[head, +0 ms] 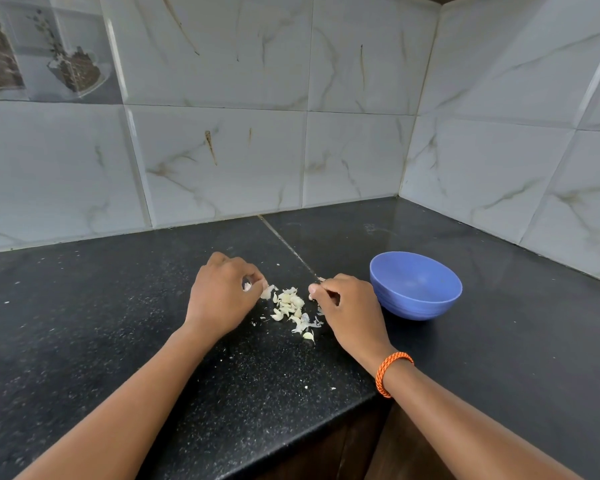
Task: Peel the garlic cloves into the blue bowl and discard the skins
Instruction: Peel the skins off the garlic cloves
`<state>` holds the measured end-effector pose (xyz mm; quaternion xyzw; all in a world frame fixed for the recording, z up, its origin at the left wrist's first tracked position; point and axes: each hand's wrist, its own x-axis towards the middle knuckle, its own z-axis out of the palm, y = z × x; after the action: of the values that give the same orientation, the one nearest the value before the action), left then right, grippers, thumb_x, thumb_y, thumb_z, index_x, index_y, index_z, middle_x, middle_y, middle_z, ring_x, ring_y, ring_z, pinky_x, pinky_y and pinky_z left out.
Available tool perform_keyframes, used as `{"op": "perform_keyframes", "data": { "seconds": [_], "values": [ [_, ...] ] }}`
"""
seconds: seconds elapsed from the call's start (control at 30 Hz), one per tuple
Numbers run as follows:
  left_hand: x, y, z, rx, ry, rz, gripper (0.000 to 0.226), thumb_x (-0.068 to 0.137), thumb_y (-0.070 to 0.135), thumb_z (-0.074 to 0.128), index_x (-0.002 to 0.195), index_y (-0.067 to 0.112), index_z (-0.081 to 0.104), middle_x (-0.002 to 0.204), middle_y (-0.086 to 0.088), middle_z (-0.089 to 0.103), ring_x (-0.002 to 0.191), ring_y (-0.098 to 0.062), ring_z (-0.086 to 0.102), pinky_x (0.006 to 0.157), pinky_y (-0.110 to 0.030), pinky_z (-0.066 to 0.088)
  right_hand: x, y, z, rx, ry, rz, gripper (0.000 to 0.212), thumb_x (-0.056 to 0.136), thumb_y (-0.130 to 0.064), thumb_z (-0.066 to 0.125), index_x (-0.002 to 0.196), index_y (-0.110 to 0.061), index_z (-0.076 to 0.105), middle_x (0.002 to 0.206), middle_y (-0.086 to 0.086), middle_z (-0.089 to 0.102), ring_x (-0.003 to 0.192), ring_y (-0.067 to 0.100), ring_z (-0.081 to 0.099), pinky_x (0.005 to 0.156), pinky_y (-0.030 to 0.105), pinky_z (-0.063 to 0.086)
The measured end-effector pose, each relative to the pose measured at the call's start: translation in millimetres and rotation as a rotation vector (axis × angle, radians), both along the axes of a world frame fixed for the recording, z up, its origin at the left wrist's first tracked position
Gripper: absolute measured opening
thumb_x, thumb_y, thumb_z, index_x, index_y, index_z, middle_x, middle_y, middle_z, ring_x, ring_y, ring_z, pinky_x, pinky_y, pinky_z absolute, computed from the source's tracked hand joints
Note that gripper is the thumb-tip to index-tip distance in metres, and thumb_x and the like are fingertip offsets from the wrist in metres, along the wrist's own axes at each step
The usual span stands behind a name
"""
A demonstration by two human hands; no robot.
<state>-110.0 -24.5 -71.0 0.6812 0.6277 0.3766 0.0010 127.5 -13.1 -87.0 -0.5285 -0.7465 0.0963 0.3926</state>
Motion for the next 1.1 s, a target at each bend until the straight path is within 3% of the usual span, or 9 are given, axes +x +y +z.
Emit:
{"op": "perform_keyframes", "data": {
  "seconds": [0.1,0.37,0.53,0.67,0.73,0.8,0.9,1.03,1.1],
  "values": [
    [5.8,-2.1,1.4,0.036,0.022,0.021,0.004,0.093,0.029,0.08,0.093,0.033,0.08,0.089,0.02,0.067,0.104,-0.014,0.052,0.085,-0.04,0.045,0.5,-0.9,3.8,0.011,0.002,0.005,0.009,0.1,-0.025,0.074,0.093,-0.026,0.079,0.09,-0.014,0.063,0.078,0.005,0.062,0.066,0.021,0.049],
    [1.3,-3.4,8.1,0.049,0.013,0.085,0.014,0.084,0.026,0.082,0.089,0.036,0.074,0.076,0.019,0.066,0.096,-0.016,0.055,0.077,-0.038,0.046,-0.7,-5.4,8.4,0.009,-0.015,-0.04,0.018,0.104,-0.014,0.064,0.103,-0.026,0.078,0.102,-0.012,0.065,0.087,0.005,0.062,0.066,0.011,0.041],
    [0.9,-3.0,9.3,0.016,0.03,0.041,0.027,0.078,0.043,0.091,0.088,0.038,0.067,0.078,0.016,0.056,0.09,-0.016,0.053,0.076,-0.038,0.045,-0.4,-5.6,7.4,0.012,-0.003,-0.045,0.016,0.105,-0.02,0.064,0.099,-0.027,0.078,0.099,-0.012,0.065,0.085,0.006,0.062,0.068,0.018,0.046],
    [8.9,-4.6,8.4,0.073,0.008,0.024,0.018,0.091,0.049,0.081,0.084,0.035,0.074,0.079,0.014,0.062,0.089,-0.013,0.053,0.075,-0.037,0.045,0.8,-4.1,4.9,0.015,0.06,-0.107,0.049,0.112,-0.04,0.049,0.068,-0.02,0.059,0.072,-0.005,0.055,0.067,0.012,0.053,0.059,0.032,0.038],
    [10.6,-3.3,6.1,0.072,0.006,-0.005,0.013,0.098,0.042,0.075,0.088,0.034,0.078,0.081,0.015,0.066,0.091,-0.012,0.054,0.076,-0.039,0.051,1.4,-3.2,3.0,0.024,0.061,-0.13,0.05,0.113,-0.038,0.05,0.066,-0.021,0.055,0.068,-0.005,0.053,0.065,0.013,0.051,0.059,0.035,0.039],
    [10.9,-0.3,2.4,0.049,0.009,-0.077,0.011,0.101,0.028,0.074,0.096,0.035,0.08,0.089,0.017,0.07,0.096,-0.009,0.055,0.081,-0.036,0.053,2.3,-0.8,0.5,0.033,0.026,-0.133,0.036,0.11,-0.024,0.058,0.075,-0.021,0.064,0.077,-0.005,0.06,0.073,0.011,0.056,0.065,0.037,0.049],
    [15.7,2.0,-3.0,0.035,0.032,-0.183,0.025,0.099,0.012,0.074,0.101,0.036,0.082,0.1,0.023,0.072,0.103,-0.003,0.052,0.085,-0.014,0.039,2.4,-0.7,2.6,0.022,-0.022,-0.119,0.021,0.106,-0.01,0.061,0.1,-0.021,0.078,0.099,-0.002,0.068,0.091,0.012,0.062,0.079,0.035,0.058],
    [25.9,2.5,-7.6,0.045,0.002,-0.233,0.016,0.101,0.026,0.074,0.106,0.039,0.081,0.105,0.027,0.073,0.11,0.002,0.05,0.087,-0.011,0.036,-0.3,-4.7,6.2,-0.042,-0.154,-0.043,0.029,0.107,-0.017,0.062,0.133,-0.022,0.073,0.127,-0.002,0.069,0.12,0.016,0.057,0.095,0.031,0.052],
    [30.2,3.1,-9.5,0.048,-0.018,-0.247,0.012,0.101,0.031,0.073,0.105,0.039,0.081,0.104,0.027,0.074,0.111,0.003,0.049,0.088,-0.013,0.037,-1.2,-4.7,6.6,-0.062,-0.207,-0.041,0.026,0.106,-0.024,0.065,0.131,-0.026,0.074,0.126,-0.005,0.068,0.119,0.016,0.054,0.091,0.033,0.053]
  ]
}}
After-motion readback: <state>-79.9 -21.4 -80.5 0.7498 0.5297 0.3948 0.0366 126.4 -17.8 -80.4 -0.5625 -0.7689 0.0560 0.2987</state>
